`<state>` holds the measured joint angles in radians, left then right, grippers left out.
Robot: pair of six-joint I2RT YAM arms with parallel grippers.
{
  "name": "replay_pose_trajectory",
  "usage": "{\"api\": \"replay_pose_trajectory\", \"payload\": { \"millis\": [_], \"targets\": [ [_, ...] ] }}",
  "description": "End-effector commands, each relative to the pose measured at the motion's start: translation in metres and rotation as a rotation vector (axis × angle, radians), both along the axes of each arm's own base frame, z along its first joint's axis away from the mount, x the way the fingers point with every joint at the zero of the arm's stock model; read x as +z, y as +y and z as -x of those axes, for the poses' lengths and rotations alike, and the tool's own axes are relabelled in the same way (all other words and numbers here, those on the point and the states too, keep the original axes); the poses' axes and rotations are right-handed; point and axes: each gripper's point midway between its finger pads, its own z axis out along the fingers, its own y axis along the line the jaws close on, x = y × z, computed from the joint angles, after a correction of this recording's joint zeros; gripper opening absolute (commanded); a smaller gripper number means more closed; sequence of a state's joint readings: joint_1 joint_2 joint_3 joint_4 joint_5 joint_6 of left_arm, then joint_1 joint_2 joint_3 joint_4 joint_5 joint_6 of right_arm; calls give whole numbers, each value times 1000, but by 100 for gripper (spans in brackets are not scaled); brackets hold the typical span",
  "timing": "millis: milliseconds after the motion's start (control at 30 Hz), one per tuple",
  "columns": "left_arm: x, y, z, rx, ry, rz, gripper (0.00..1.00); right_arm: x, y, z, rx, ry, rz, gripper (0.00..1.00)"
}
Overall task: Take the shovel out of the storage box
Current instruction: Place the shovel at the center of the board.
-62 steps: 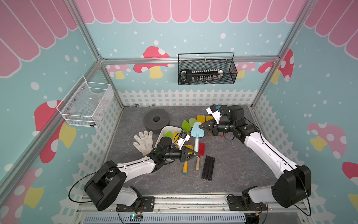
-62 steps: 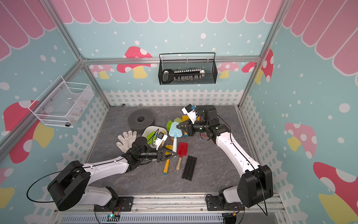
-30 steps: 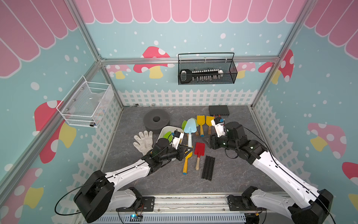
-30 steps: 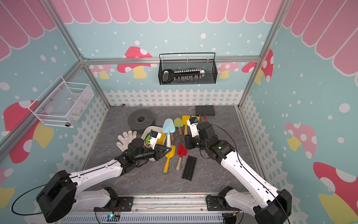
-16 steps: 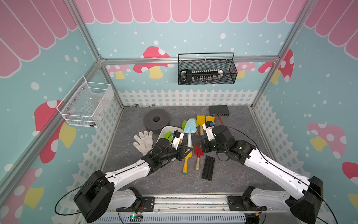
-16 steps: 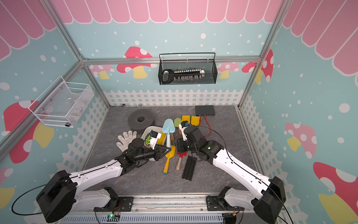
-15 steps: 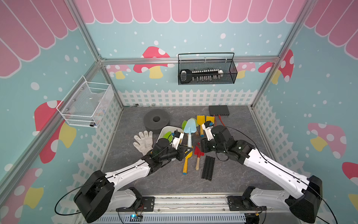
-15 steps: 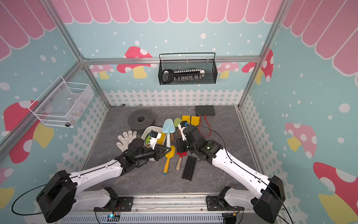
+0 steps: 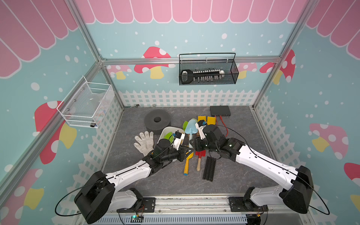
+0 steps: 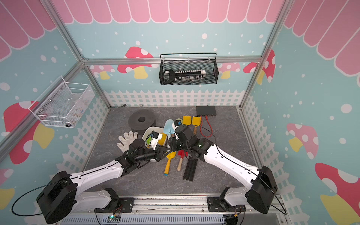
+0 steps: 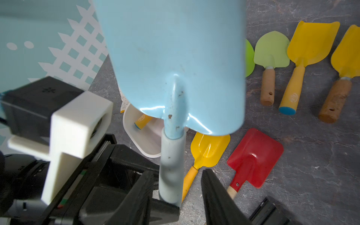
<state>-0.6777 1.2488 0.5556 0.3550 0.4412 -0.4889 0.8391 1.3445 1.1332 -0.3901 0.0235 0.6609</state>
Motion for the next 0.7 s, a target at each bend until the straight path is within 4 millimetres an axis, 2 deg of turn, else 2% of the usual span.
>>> {"api": "replay_pose_trajectory", "payload": {
  "millis": [0,100,367,433,467,567,667],
  "targets": [
    [4,-3,3,-22,-35,2,0,9,7,-9,-22,-26,-25,46],
    [2,-4,3,-30,-31,0,0,4,11,-10,-15,-16,-25,42],
    [-1,-6,2,-31,-23,-1,1,-5,10,-11,-21,-13,-5,24],
    [-1,-6,2,-32,-24,0,9,-7,9,-12,-26,-14,3,20],
    [-2,-6,2,-29,-25,0,17,-8,7,-12,-29,-13,8,19],
    [-3,-4,1,-18,-26,-7,33,-9,6,-12,-26,-18,24,16],
    [-1,0,0,-1,-31,-15,41,-12,4,-14,-20,-15,35,15]
  ]
}}
